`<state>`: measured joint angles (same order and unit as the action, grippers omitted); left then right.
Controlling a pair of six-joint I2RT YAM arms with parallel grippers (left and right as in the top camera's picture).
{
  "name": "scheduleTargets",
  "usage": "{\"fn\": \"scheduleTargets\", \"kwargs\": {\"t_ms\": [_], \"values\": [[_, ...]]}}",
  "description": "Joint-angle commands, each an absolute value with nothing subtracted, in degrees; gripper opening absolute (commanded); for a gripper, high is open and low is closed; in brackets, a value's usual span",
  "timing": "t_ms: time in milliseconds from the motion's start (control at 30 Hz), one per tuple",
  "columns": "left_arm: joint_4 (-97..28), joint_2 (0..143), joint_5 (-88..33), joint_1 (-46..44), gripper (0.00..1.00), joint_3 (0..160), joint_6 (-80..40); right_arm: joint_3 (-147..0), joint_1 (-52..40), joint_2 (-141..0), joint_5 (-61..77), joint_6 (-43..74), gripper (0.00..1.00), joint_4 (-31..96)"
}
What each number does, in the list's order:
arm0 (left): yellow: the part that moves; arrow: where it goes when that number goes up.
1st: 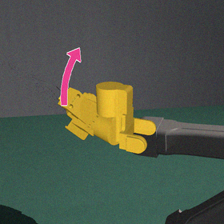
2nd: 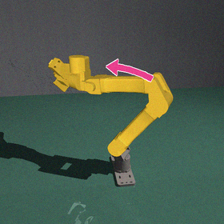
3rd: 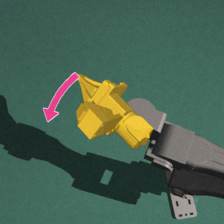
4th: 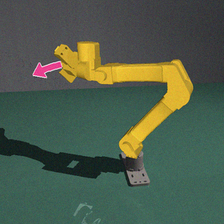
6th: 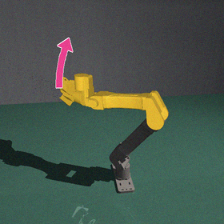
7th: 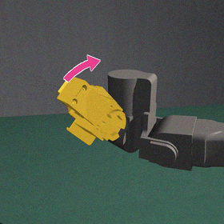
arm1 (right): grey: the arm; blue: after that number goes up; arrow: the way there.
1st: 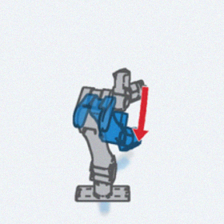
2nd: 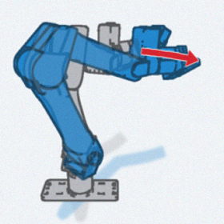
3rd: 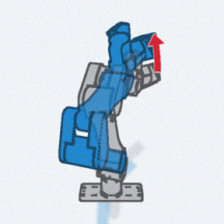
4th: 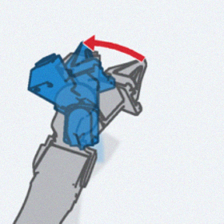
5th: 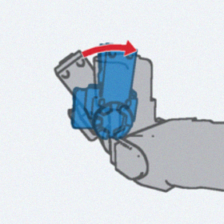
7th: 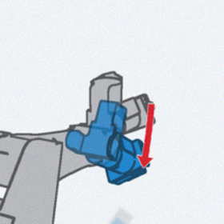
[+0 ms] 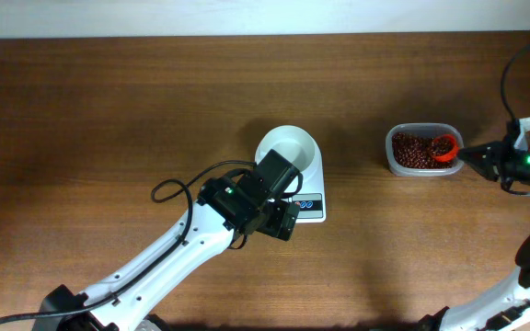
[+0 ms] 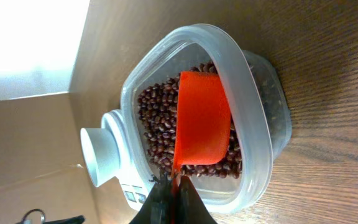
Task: Scoop item into bowl and weigh 50g on scale
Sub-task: 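Lift the filled red scoop out of the bean tub with the right gripper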
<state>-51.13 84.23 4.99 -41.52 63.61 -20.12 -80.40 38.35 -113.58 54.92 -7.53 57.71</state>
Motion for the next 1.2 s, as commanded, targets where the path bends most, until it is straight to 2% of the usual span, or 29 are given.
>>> {"fn": "scheduleTargets", "kwargs": {"t_ms": [0,633,1167], "values": [[-51.03,84.33,5.85,-41.6,0.99,62.98,-19.25,-79.7,39.68,-114.17,60.99,-9.72,0.04,58.08],[-51.03,84.33,5.85,-41.58,0.99,62.98,-19.25,-79.7,40.51,-114.17,67.81,-13.58,0.04,62.22],[-51.03,84.33,5.85,-41.58,0.99,62.96,-19.25,-79.7,40.14,-114.17,79.61,-19.35,0.04,63.7]]}}
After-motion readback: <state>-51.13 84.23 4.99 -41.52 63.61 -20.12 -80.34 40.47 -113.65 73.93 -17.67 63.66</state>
